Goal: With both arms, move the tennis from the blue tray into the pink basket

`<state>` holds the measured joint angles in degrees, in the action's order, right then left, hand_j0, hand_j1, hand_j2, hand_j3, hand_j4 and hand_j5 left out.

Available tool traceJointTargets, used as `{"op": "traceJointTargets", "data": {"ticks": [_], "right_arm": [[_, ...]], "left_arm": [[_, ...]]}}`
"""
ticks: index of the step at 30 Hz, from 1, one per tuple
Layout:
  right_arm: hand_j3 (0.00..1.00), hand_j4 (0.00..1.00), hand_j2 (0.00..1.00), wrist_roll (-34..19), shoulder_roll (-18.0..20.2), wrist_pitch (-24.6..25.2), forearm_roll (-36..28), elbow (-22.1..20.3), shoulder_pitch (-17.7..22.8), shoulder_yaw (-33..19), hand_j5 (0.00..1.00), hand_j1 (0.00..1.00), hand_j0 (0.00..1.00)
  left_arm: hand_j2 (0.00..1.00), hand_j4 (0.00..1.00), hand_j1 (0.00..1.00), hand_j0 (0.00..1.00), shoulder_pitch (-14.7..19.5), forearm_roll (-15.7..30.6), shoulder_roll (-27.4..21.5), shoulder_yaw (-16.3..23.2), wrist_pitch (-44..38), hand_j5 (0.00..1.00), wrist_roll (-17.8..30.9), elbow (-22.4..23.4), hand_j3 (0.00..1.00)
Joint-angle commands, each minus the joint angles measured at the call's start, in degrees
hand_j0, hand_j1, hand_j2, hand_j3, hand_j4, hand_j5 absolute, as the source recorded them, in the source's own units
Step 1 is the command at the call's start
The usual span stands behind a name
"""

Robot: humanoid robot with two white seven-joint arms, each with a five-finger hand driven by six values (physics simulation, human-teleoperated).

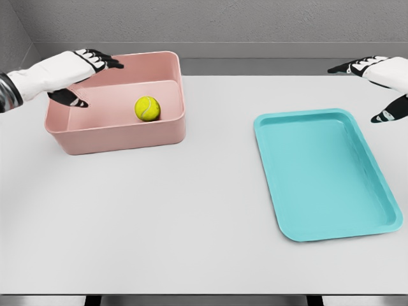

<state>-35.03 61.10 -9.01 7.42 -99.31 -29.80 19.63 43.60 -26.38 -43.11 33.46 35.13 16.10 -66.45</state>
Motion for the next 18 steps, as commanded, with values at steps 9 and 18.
{"op": "traceJointTargets", "data": {"ticks": [9,18], "right_arm": [[1.0,1.0,1.0,0.03,0.07,0.05,-0.12,-0.01,0.0,0.05,1.0,1.0,1.0],[1.0,1.0,1.0,0.03,0.07,0.05,-0.12,-0.01,0.0,-0.03,1.0,1.0,1.0]], "left_arm": [[1.0,1.0,1.0,1.0,-14.15,3.27,-4.7,-21.68,-0.13,1.0,-0.1,-14.14,1.0],[1.0,1.0,1.0,1.0,-21.8,7.4,-7.78,-21.68,-0.13,1.0,-0.02,-24.25,1.0]]}}
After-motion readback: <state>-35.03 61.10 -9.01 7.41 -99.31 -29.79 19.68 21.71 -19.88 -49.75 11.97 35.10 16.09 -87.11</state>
